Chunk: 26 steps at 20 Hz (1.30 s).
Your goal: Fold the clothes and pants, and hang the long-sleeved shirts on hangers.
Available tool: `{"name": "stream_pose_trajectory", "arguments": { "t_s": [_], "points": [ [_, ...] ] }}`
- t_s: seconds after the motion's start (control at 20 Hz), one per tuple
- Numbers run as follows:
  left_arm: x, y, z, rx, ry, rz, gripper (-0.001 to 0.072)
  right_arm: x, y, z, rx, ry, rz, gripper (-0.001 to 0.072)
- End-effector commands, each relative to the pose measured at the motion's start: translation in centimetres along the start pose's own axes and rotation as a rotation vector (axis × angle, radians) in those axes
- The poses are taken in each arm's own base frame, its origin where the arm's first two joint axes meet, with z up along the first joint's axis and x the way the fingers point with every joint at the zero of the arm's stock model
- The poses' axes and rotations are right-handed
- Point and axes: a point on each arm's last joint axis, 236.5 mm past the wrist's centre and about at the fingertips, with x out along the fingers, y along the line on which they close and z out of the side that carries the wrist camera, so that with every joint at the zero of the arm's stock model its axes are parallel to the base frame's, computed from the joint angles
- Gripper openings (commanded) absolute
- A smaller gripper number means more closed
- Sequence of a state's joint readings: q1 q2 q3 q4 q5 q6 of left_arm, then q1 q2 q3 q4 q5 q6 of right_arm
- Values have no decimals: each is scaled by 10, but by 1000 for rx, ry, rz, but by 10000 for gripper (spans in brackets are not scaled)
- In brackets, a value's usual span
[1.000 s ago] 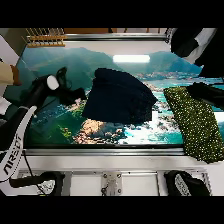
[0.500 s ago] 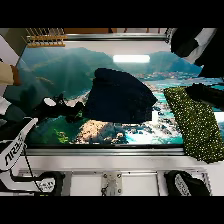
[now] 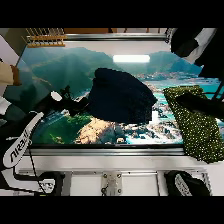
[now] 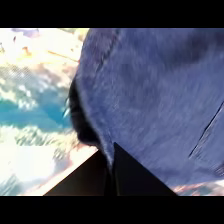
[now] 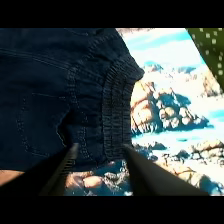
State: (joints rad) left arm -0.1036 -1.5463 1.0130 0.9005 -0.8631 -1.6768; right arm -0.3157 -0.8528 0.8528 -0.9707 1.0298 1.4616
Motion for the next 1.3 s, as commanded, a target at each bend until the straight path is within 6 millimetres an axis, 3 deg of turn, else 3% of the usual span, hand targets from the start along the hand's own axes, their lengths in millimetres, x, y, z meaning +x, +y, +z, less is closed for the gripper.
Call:
{"name": "stream_pose_trajectory", "arguments": {
  "t_s": [0.0, 0.1, 0.2, 0.4, 0.55, 0.75, 0.8, 0.9, 0.95, 1.0, 1.15, 1.2, 1.25],
  "points": [
    [-13, 13, -24, 101, -3, 70, 5, 48, -44, -70, 175, 210, -59, 579],
    [-15, 18, -39, 116, -16, 72, 5, 79, -64, -105, 288, 295, -73, 579],
    [-16, 23, -47, 118, -26, 74, 5, 105, -74, -118, 323, 313, -84, 579],
    [-17, 27, -55, 115, -5, 80, 5, 155, -47, -121, 336, 275, -4, 578],
    [-17, 27, -55, 115, -7, 80, 5, 175, -26, -124, 301, 252, 38, 578],
    [-17, 27, -55, 115, -7, 80, 5, 183, -25, -119, 257, 205, 15, 574],
    [-17, 27, -55, 115, -7, 80, 6, 184, -26, -117, 254, 195, 10, 546],
    [-17, 27, -55, 115, -7, 80, 5, 184, -26, -117, 210, 194, 13, 204],
    [-17, 27, -55, 115, -7, 80, 5, 185, -27, -117, 186, 195, 14, 105],
    [-17, 27, -55, 115, -7, 80, 5, 184, -27, -117, 157, 193, 18, 49],
    [-21, 22, -51, 122, -18, 73, 5, 179, -16, -103, 88, 170, 46, 48],
    [-32, 13, -40, 130, -56, 53, 5, 172, -4, -89, 51, 144, 71, 47],
    [-56, -6, -19, 152, -131, 14, 5, 158, 14, -66, -22, 103, 103, 47]
  ]
}}
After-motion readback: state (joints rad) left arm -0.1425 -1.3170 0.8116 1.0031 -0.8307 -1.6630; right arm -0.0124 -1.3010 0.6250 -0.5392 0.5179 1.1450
